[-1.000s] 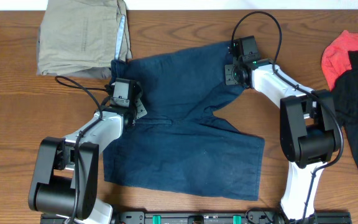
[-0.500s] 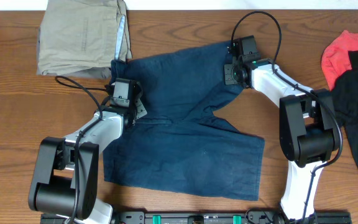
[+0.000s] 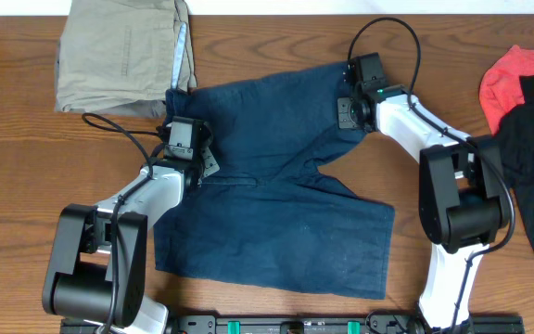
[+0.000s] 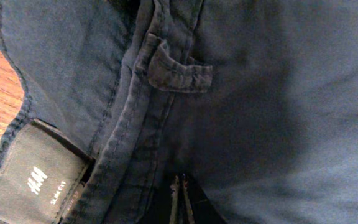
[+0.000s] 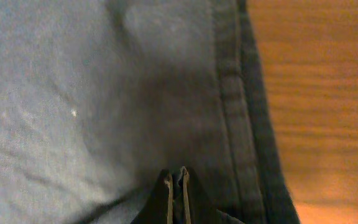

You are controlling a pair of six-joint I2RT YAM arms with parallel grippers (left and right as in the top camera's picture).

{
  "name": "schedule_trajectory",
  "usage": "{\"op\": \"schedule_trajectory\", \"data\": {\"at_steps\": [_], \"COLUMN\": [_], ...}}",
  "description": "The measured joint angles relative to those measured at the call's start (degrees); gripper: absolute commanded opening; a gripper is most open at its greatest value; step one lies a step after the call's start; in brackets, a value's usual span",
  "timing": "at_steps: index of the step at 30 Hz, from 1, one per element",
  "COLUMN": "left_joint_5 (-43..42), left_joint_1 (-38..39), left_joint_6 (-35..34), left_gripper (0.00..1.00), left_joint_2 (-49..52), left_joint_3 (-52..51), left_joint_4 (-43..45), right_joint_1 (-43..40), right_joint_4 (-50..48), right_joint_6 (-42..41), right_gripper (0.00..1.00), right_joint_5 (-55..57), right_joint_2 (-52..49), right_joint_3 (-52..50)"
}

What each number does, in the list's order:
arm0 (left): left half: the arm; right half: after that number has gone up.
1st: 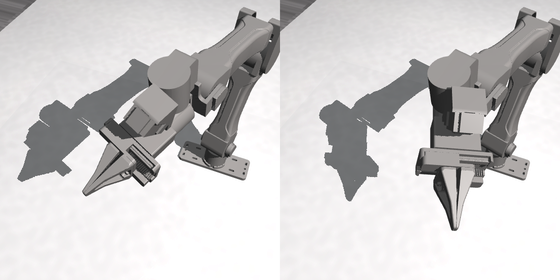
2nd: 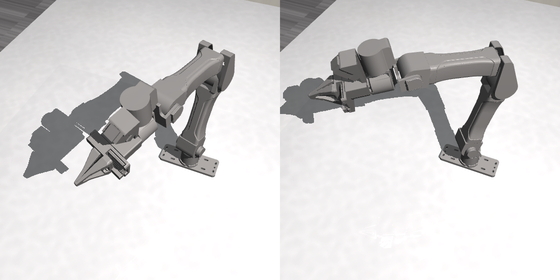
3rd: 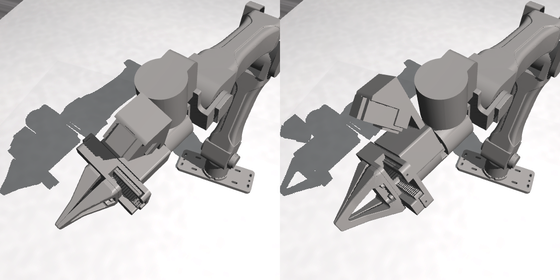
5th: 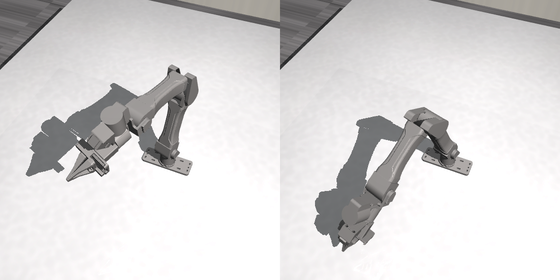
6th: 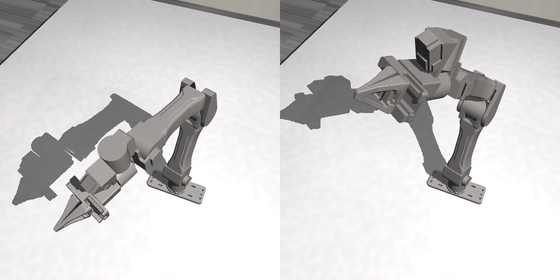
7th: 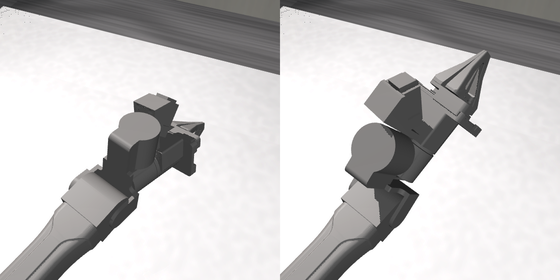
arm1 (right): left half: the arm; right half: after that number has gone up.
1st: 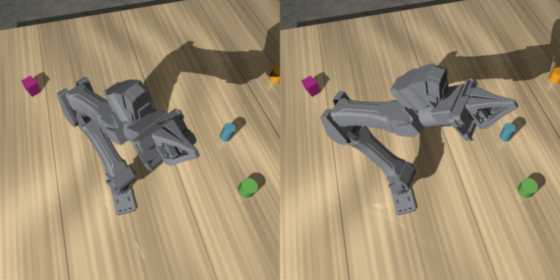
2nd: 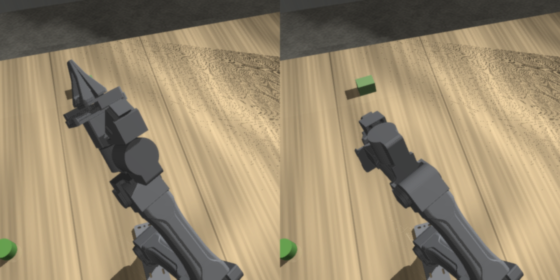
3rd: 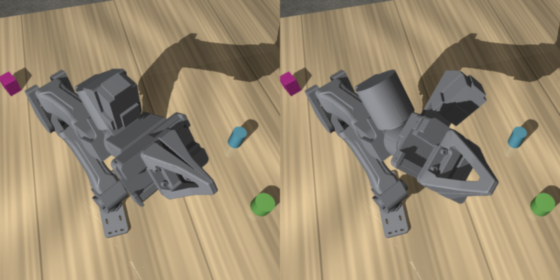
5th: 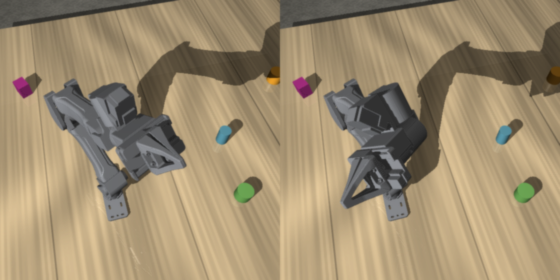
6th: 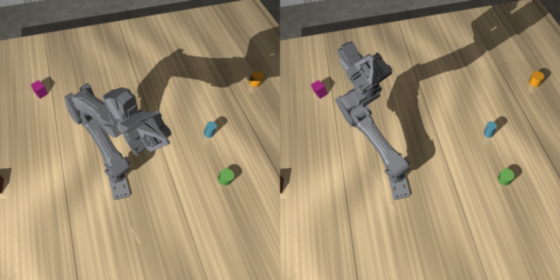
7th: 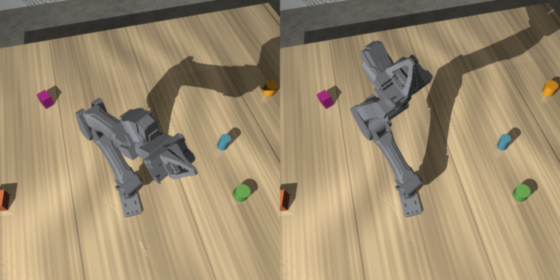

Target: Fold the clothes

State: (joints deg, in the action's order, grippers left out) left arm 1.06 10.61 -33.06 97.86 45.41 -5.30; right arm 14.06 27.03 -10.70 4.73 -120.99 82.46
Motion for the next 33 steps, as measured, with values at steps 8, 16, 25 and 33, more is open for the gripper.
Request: {"op": "schedule_trajectory", "data": {"at_steps": [8,16,25,33], "left_joint_5": [0.0,0.0,-0.3,-0.3], "left_joint_1": [0.0,0.0,0.0,0.0], "left_joint_6": [0.0,0.0,0.0,0.0], "left_gripper": [0.06,0.06,0.06,0.06], "left_joint_2": [0.0,0.0,0.0,0.0], "left_joint_3": [0.0,0.0,0.0,0.0], "left_joint_4": [0.0,0.0,0.1,0.2], "right_joint_1": [0.0,-1.3,-4.8,-5.4], "right_joint_4": [9.1,17.9,21.7,24.0], "right_joint_6": [-1.4,-1.9,-2.3,-3.6], "right_gripper": [0.01,0.01,0.01,0.08], "right_joint_5": [0.7,1.8,2.8,2.8], "right_joint_2": [5.3,7.2,7.2,7.2], "right_joint_3": [0.0,0.0,0.0,0.0]}}
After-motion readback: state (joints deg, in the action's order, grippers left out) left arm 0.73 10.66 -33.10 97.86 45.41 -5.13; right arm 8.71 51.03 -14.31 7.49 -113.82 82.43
